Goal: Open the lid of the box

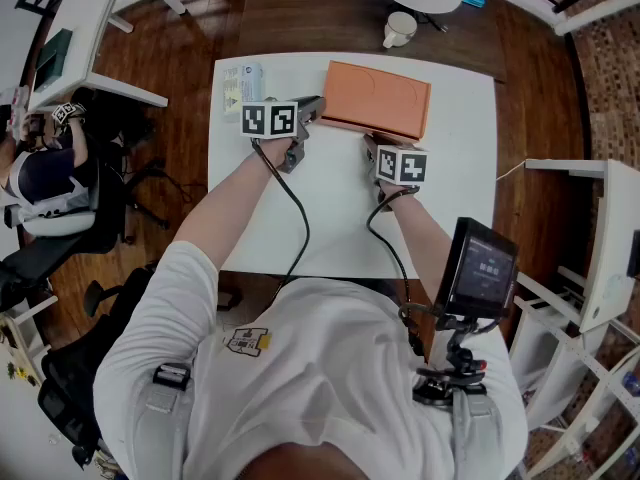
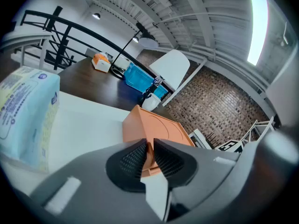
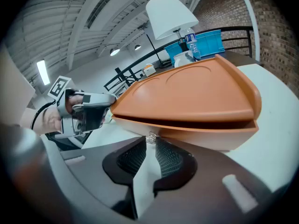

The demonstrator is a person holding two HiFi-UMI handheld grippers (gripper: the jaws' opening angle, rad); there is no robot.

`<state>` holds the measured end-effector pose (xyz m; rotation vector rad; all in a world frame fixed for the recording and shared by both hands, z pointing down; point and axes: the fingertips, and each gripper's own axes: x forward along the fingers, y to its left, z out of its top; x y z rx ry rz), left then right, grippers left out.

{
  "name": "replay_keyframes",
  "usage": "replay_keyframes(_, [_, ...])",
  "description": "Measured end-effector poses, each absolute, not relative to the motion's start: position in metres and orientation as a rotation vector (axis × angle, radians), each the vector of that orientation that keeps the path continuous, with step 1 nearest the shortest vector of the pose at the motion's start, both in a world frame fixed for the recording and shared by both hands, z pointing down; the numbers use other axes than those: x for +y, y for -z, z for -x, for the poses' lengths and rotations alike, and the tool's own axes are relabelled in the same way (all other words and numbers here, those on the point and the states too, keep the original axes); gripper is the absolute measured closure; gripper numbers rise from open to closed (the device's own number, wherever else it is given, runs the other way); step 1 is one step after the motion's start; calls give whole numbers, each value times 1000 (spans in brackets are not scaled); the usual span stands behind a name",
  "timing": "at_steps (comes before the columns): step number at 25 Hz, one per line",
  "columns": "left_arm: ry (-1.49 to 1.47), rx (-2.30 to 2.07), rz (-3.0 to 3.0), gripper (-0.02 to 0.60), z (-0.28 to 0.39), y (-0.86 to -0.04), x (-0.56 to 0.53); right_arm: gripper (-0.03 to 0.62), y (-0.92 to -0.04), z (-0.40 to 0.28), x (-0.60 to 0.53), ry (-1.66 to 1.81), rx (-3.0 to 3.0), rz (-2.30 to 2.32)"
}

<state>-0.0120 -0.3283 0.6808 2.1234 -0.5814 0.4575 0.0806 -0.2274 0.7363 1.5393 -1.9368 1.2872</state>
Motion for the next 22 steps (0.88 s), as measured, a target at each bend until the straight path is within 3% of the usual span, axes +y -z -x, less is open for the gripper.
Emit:
replay_keyframes(15, [-436, -580, -2119, 534, 16, -678, -325, 533, -737, -27, -121, -1306, -1989, -1401])
replay_keyframes(22, [-344, -615, -2109, 534, 35, -676, -312, 454, -730, -36, -95, -1364, -2083, -1383])
